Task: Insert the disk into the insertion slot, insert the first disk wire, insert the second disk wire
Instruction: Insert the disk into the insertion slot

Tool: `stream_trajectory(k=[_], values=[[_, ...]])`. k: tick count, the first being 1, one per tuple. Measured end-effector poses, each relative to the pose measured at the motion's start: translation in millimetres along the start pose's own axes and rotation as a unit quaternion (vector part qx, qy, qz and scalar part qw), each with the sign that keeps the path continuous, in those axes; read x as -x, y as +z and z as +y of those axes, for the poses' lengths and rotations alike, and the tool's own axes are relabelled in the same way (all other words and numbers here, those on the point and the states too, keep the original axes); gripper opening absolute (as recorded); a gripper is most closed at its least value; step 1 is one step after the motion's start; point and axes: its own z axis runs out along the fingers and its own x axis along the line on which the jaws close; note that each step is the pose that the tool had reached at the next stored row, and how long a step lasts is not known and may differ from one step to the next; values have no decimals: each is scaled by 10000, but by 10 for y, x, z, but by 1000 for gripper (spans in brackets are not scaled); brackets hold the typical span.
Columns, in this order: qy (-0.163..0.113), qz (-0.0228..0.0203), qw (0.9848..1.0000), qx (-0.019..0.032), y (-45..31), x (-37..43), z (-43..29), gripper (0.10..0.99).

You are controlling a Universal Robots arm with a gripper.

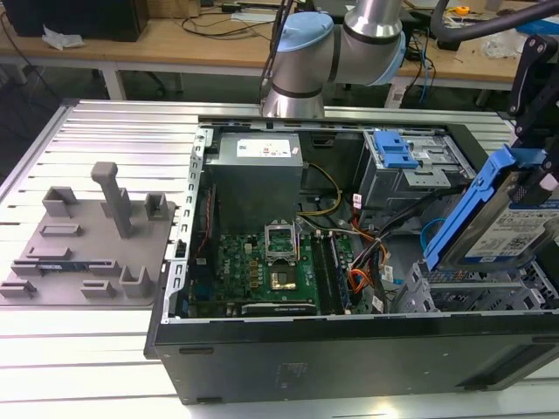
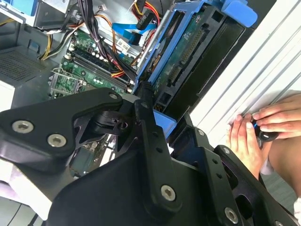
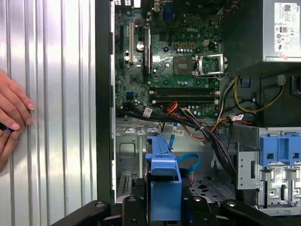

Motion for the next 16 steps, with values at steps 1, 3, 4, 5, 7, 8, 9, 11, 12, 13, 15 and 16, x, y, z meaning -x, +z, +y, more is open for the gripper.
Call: stream_trajectory(k=[1,3,4,5,7,8,9,11,12,13,15,16], values=[[0,0,10000,0,7,-1,0,365],[0,0,10000,0,18,-2,-1,365],[0,0,10000,0,25,-3,-1,365],[0,0,10000,0,29,-4,-2,365],[0,0,10000,0,47,-6,-4,365],[0,0,10000,0,56,-6,-5,365],[0,0,10000,0,61,-7,-5,365],[0,0,10000,0,77,-9,-5,365],[0,0,10000,0,82,-11,-5,365],[0,0,10000,0,88,-12,-5,365],[0,0,10000,0,103,-17,-4,365],[0,1,10000,0,117,-19,-4,365]])
